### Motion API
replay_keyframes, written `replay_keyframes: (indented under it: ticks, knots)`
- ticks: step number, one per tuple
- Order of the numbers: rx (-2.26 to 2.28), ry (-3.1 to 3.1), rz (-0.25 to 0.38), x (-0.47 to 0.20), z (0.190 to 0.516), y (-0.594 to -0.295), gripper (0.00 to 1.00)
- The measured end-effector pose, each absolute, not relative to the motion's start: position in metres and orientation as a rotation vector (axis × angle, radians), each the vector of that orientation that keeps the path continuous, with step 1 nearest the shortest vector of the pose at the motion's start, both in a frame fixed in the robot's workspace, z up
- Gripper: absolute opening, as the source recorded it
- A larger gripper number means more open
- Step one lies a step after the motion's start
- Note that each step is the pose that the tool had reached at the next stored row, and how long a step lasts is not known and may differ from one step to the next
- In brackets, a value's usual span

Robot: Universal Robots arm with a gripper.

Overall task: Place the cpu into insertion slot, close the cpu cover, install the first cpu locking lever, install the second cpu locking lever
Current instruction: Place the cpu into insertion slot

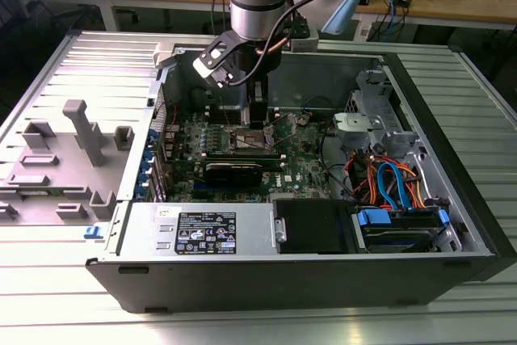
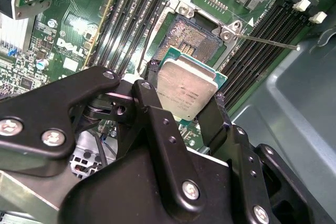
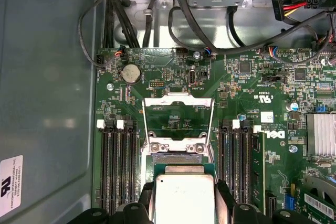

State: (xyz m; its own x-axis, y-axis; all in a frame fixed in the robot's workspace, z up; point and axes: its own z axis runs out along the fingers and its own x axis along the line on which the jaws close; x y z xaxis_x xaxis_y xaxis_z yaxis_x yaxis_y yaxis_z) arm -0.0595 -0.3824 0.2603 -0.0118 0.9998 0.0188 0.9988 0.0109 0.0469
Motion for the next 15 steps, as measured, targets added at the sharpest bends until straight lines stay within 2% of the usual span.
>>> replay_keyframes:
  ticks: [15]
  knots:
    - [2.195,2.219,0.073,-0.0595,0.2556,-0.3824,0.55]
